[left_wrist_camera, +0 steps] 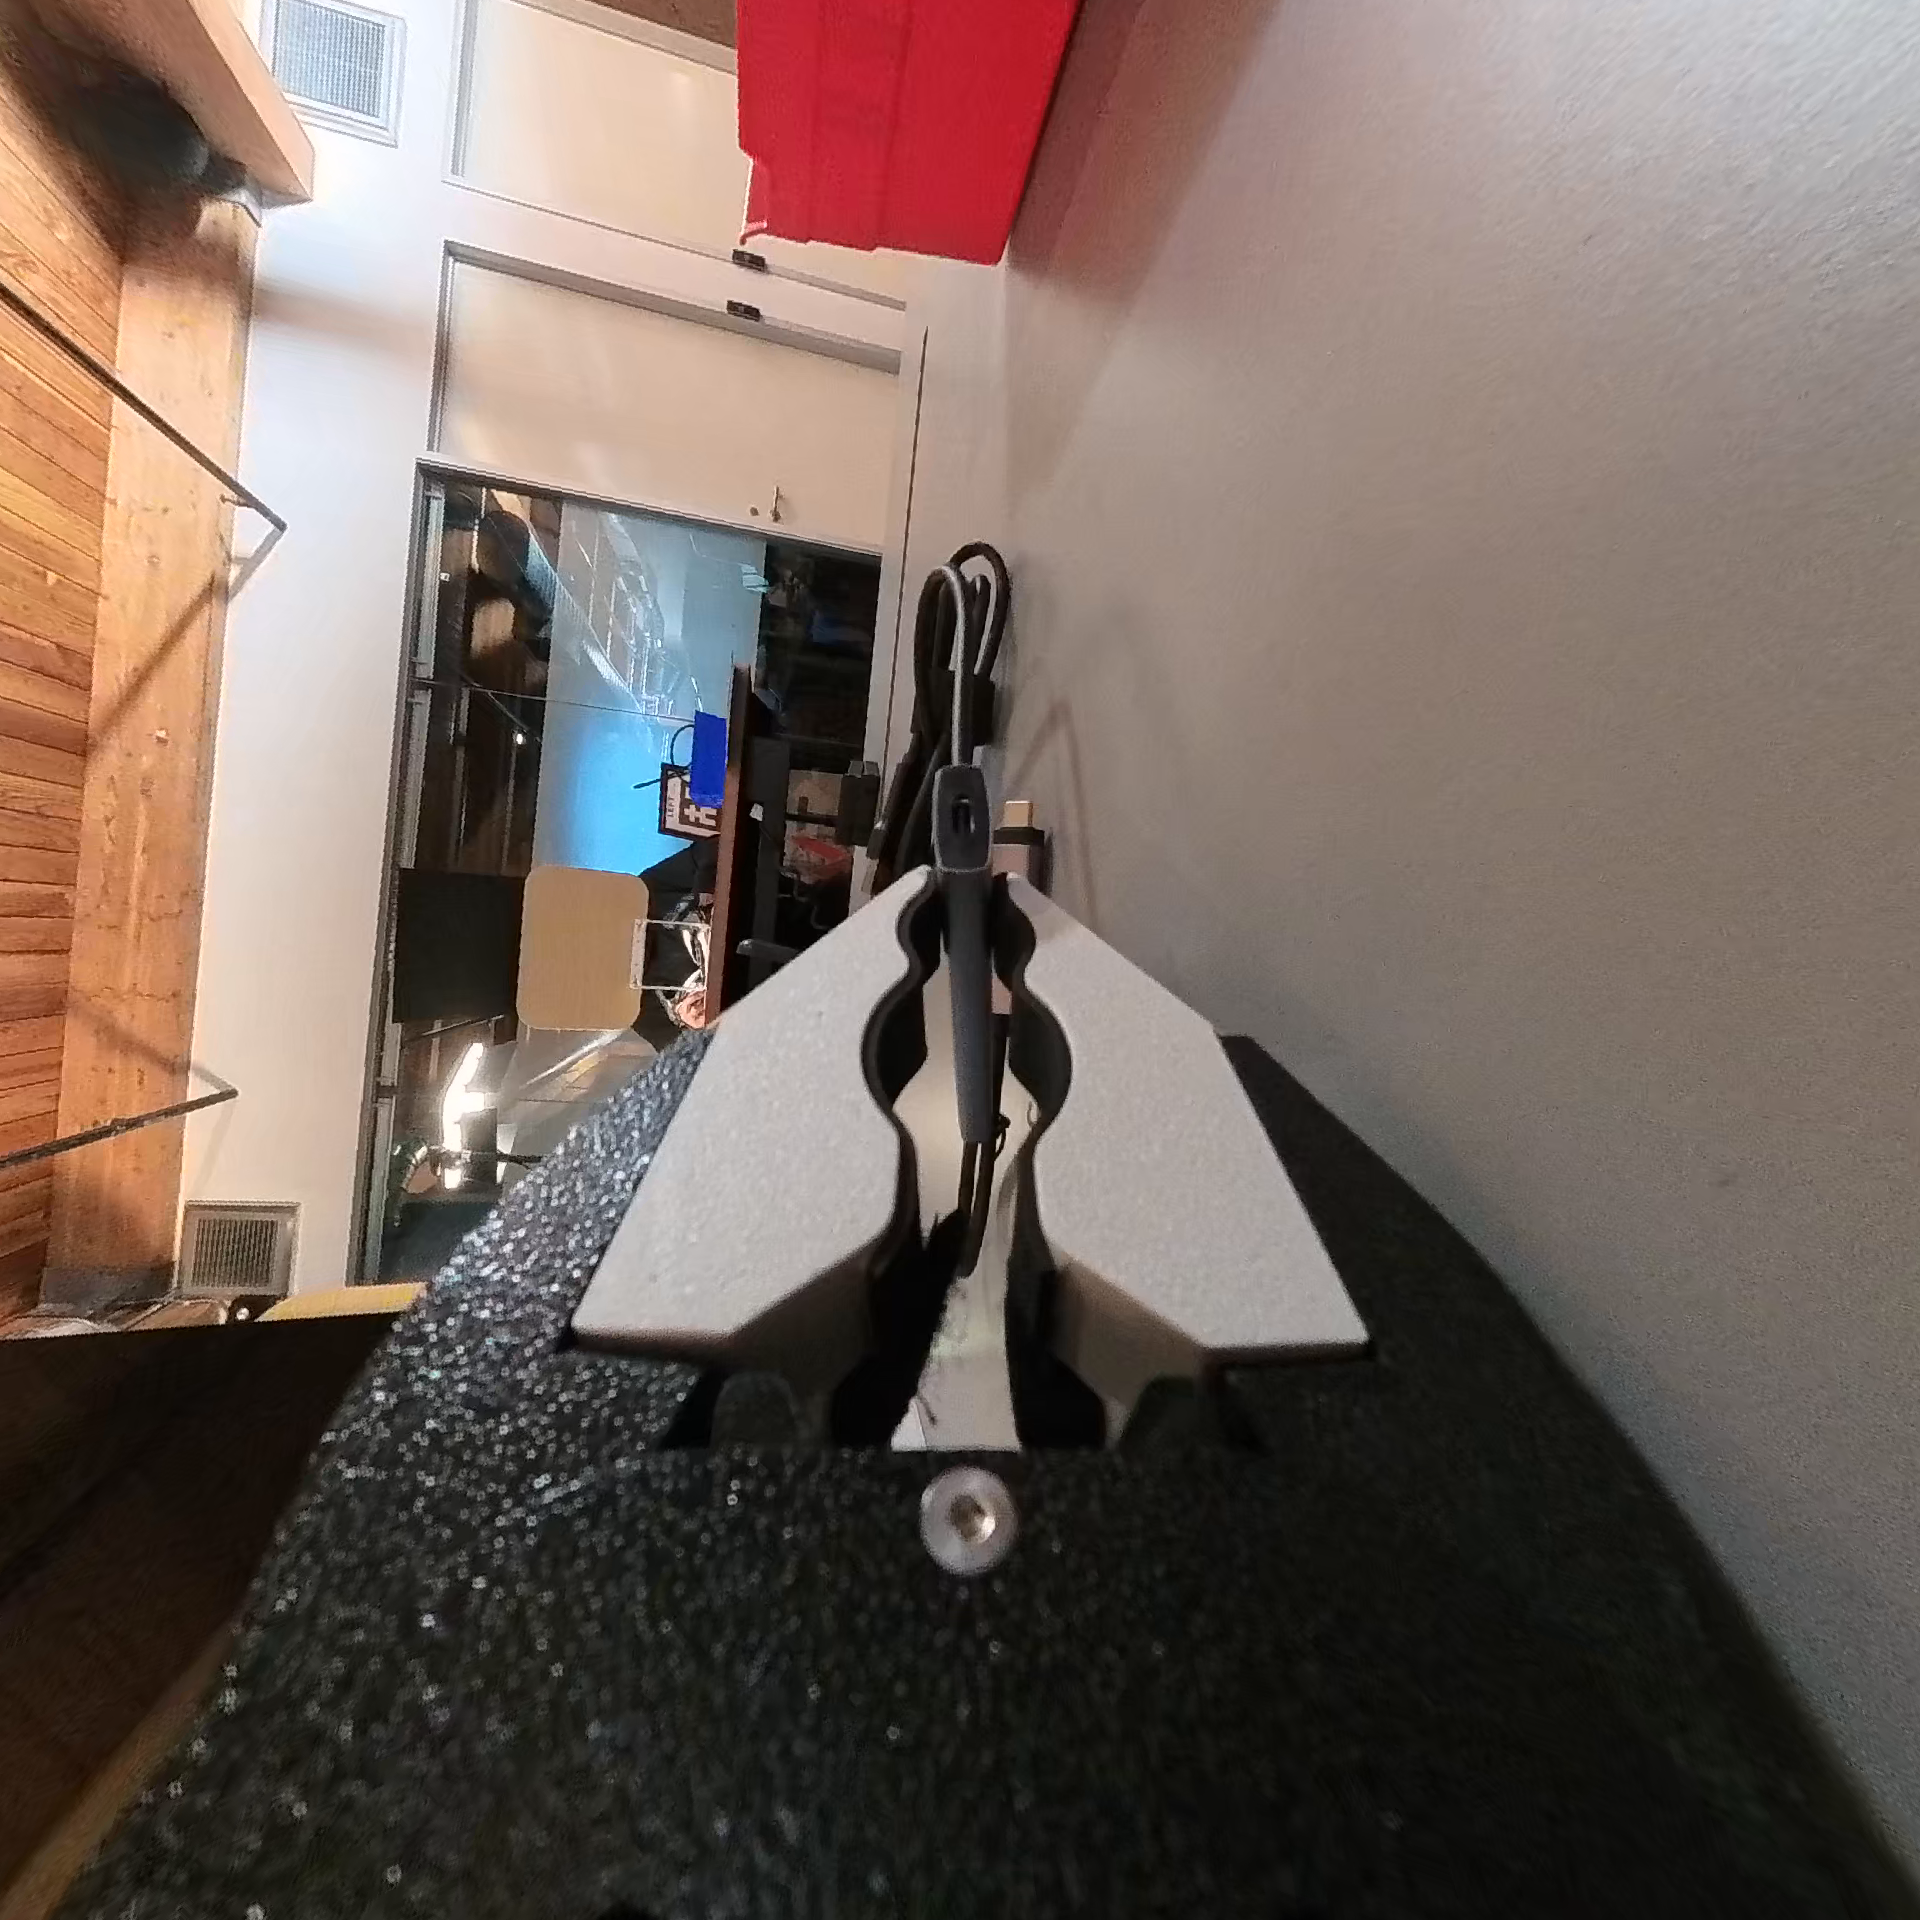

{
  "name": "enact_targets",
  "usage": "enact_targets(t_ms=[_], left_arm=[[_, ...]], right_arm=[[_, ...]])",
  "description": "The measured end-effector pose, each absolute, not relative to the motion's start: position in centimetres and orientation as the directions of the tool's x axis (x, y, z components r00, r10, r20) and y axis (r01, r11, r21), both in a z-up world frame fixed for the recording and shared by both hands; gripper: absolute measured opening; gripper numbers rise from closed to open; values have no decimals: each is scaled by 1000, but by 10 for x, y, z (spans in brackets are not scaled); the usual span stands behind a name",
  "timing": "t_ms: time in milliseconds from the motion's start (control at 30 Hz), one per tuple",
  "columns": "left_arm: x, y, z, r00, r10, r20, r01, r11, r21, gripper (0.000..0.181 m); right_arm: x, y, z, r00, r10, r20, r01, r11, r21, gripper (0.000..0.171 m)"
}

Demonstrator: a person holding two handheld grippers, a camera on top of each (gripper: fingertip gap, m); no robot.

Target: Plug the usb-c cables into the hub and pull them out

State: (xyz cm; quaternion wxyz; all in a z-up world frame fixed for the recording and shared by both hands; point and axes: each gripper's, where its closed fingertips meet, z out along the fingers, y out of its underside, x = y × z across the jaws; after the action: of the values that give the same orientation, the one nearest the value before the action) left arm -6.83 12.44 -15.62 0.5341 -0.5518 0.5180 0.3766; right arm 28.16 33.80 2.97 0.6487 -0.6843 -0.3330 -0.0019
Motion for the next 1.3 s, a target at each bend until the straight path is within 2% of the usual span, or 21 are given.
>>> enact_targets(t_ms=[100,200,367,467,600,667,833,1167,1300], left_arm=[[-67,123,-156,183,-171,-968,-972,114,-204,8],[-65,120,-155,203,-183,-962,-965,130,-228,8],[-49,109,-153,244,-237,-940,-927,229,-298,7],[-39,103,-154,229,-261,-938,-908,289,-302,7],[-30,95,-151,230,-273,-934,-884,344,-317,7],[-24,90,-149,234,-286,-929,-865,376,-334,7],[-8,76,-147,253,-352,-901,-804,442,-398,7],[0,75,-143,259,-348,-901,-790,460,-405,7],[-9,90,-141,240,-251,-938,-851,411,-328,24]], right_arm=[[221,291,62,667,553,500,419,277,-865,55],[134,228,57,436,677,592,367,467,-805,54],[17,143,-52,-29,690,723,360,682,-636,55],[-8,122,-111,-157,592,791,317,789,-527,53],[-16,110,-142,-153,342,927,224,926,-305,35],[-21,104,-147,-132,280,951,183,950,-254,33],[-31,94,-158,-170,369,914,134,927,-349,33],[-31,99,-160,-132,238,962,148,965,-218,5],[-31,106,-159,-107,179,978,190,969,-157,6]])
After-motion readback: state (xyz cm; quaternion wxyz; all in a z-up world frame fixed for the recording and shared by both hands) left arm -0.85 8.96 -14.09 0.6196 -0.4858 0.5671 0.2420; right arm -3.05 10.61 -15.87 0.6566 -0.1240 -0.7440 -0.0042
